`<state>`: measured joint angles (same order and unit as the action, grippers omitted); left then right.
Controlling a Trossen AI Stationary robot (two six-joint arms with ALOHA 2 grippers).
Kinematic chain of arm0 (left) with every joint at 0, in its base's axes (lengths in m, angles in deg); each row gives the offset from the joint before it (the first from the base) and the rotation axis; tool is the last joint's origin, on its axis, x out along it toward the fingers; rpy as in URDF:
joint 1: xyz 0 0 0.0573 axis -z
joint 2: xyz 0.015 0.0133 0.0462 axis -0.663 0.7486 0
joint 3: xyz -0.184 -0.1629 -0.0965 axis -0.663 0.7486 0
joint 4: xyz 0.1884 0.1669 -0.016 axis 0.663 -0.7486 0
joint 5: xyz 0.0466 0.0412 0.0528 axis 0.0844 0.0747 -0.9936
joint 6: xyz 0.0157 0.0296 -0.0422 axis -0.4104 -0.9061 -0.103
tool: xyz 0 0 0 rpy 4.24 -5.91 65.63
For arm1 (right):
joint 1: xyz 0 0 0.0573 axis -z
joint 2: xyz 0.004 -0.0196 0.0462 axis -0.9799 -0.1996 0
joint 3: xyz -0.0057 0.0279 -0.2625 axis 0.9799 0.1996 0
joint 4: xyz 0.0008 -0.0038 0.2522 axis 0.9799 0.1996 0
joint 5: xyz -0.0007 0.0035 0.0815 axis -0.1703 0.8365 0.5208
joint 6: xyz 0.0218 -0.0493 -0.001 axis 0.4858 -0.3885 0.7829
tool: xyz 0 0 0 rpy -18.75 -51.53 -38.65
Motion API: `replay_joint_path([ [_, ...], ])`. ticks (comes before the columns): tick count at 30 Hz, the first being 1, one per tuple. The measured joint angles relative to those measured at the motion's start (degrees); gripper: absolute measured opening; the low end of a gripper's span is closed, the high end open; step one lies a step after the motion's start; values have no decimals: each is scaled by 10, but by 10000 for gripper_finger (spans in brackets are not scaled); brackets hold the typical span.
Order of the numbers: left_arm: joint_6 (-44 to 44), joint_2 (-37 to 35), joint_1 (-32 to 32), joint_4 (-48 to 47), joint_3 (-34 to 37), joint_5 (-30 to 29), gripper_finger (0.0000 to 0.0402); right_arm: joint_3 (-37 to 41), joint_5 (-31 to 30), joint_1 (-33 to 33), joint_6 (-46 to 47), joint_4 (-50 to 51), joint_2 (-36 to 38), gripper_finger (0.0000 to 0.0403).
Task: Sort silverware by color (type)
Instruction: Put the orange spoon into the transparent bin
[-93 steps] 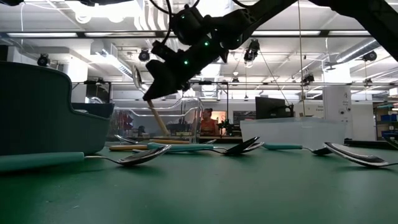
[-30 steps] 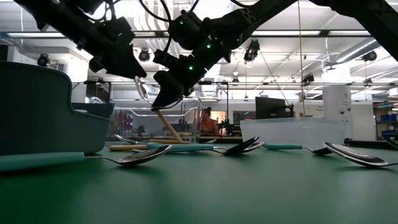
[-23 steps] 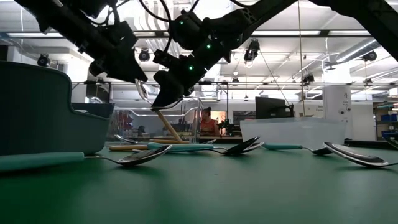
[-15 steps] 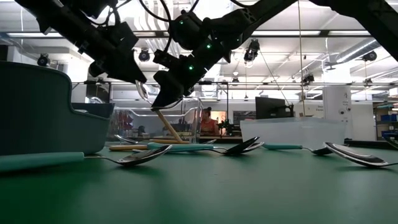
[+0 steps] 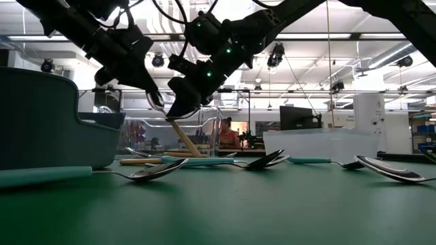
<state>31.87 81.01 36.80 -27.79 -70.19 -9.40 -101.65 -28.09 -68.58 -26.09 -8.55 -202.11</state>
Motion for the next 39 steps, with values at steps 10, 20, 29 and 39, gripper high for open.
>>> replay_joint_path([
  [10,16,-1,0,-2,0,-11,0,0,1,0,6,6,10,44],
  [20,27,-1,0,-4,0,-8,0,0,1,0,14,11,11,45],
  [29,35,0,0,-4,0,-5,0,0,1,0,-5,14,11,42],
  [39,36,0,0,-6,0,-1,0,-1,1,0,27,10,11,117],
])
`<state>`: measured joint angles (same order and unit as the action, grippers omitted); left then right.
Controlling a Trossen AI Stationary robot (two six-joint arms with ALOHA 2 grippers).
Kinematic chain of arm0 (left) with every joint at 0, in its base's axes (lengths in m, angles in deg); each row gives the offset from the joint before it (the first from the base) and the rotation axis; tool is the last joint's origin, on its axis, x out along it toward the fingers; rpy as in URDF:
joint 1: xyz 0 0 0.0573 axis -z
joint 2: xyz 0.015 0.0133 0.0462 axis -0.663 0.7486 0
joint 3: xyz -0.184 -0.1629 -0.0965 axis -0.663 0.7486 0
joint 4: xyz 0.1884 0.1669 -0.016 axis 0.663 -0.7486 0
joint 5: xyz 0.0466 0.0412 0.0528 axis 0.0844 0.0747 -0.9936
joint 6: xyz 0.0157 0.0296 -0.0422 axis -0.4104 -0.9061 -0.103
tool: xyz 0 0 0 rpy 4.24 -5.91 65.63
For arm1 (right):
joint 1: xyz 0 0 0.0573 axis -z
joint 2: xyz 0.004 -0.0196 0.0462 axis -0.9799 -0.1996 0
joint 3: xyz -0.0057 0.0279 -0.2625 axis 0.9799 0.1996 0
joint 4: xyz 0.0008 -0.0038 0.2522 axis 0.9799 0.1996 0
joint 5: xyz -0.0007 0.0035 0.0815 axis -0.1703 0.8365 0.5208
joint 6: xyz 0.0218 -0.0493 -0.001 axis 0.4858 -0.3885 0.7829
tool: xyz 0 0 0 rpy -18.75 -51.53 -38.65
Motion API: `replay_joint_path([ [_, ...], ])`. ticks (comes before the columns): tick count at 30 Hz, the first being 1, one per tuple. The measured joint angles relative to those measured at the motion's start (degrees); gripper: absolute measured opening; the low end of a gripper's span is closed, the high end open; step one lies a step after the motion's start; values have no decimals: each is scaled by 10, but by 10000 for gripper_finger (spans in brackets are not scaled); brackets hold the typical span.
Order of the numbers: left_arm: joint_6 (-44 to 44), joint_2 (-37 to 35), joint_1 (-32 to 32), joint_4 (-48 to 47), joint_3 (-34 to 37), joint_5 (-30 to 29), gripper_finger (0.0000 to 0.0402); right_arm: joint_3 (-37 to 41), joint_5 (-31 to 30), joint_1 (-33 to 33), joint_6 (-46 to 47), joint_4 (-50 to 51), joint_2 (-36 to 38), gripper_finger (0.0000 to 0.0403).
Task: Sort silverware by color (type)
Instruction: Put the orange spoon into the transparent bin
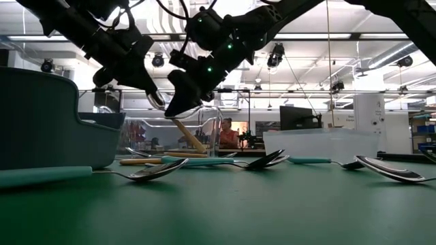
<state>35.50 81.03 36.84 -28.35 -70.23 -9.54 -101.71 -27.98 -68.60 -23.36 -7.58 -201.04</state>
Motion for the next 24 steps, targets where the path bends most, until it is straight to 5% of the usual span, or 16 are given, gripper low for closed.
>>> replay_joint_path([
  [9,6,0,0,-39,0,-5,0,-2,0,-1,30,16,17,161],
  [24,24,0,0,-98,0,-5,0,-2,5,-8,39,155,144,146],
])
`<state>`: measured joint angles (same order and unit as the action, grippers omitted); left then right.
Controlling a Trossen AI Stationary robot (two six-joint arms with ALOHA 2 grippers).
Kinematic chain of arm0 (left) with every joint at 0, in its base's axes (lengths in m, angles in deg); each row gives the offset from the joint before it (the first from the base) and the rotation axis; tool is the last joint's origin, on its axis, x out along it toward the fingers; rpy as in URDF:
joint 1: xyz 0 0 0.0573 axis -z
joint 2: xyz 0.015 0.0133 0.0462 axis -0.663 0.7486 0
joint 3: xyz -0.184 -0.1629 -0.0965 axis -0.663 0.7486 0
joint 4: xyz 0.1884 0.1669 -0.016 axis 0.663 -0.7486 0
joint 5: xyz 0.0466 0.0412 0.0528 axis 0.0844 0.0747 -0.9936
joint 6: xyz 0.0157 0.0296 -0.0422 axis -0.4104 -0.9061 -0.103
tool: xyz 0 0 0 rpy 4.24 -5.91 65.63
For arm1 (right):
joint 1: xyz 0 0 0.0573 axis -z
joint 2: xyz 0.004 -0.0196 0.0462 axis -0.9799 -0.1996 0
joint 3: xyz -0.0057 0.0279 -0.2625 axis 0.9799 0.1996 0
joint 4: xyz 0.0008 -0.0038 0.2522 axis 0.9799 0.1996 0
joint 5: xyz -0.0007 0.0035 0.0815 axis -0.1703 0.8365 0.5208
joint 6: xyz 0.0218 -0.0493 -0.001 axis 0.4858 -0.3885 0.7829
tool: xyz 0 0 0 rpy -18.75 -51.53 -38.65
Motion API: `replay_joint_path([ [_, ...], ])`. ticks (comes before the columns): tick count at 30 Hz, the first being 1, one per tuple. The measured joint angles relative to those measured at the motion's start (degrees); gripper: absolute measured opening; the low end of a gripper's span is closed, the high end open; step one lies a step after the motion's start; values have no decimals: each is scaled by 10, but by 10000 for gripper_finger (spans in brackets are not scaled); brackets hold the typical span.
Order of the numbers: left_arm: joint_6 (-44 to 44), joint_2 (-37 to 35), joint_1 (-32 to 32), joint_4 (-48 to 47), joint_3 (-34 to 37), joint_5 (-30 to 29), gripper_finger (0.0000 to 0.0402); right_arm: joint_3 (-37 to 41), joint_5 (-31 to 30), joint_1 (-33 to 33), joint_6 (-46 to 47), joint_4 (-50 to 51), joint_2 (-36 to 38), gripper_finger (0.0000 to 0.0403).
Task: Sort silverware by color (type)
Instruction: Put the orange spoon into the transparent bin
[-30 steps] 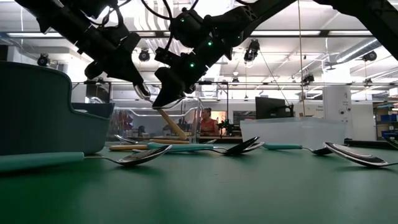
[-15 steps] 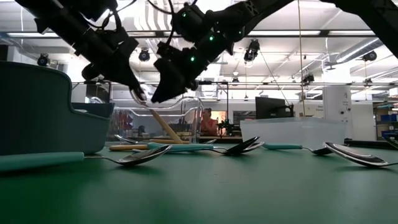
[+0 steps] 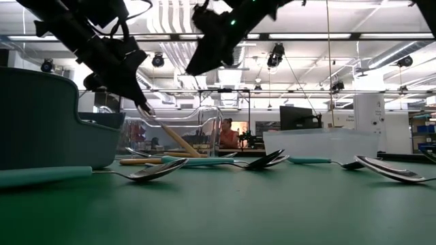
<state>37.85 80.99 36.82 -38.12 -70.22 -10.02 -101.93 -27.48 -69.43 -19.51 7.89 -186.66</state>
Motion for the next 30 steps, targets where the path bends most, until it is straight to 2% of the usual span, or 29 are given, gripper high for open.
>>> replay_joint_path([
  [7,17,0,0,-23,0,2,0,0,0,-2,16,90,68,147],
  [15,17,0,0,-28,0,2,0,0,0,-11,31,117,116,139],
  [30,25,0,0,-37,0,2,3,0,0,-13,38,143,132,139],
])
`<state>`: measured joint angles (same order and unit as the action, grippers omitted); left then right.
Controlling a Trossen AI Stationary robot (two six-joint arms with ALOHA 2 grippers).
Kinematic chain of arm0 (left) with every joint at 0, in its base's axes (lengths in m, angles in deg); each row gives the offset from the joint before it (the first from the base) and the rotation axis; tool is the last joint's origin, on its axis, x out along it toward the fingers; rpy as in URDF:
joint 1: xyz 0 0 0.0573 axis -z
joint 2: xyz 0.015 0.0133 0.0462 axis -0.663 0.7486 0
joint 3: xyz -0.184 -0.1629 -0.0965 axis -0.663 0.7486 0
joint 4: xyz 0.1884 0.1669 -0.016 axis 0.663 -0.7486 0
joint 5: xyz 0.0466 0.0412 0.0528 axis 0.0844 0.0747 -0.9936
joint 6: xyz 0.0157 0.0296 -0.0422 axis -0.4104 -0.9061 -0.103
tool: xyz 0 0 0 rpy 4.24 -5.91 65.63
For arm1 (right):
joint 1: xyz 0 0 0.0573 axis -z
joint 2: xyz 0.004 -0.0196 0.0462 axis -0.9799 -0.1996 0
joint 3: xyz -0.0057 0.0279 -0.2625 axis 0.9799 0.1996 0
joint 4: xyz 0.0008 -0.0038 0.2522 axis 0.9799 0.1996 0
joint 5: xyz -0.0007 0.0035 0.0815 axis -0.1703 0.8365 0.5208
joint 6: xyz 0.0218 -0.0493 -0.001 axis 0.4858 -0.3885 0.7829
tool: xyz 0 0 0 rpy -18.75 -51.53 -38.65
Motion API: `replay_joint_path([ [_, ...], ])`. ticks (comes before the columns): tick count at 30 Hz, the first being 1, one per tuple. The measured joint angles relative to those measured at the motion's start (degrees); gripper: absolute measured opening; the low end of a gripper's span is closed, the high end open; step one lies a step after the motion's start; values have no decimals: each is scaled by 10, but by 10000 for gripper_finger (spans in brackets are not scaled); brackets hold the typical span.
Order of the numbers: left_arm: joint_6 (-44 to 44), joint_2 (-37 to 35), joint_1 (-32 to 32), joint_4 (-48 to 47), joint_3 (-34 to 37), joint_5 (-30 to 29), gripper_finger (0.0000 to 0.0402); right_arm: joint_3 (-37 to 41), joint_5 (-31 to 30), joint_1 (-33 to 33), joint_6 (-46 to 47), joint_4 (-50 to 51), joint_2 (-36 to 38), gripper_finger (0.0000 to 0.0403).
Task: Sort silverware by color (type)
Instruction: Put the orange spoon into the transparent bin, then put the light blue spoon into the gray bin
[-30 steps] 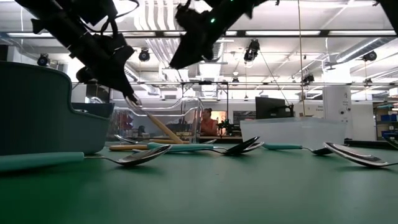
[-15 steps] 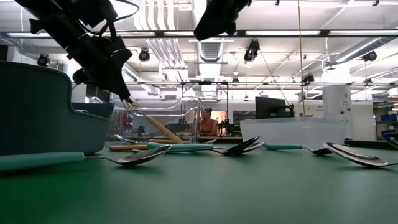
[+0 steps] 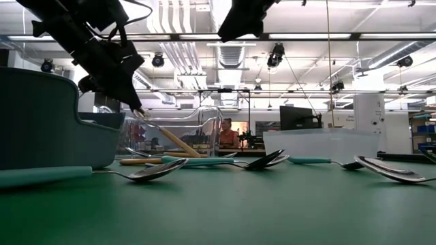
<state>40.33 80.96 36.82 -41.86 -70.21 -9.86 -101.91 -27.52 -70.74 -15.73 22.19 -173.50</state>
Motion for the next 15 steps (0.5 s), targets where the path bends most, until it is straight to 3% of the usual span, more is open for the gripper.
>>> replay_joint_path([
  [15,-1,0,0,-1,0,0,71,0,0,-1,11,5,0,137],
])
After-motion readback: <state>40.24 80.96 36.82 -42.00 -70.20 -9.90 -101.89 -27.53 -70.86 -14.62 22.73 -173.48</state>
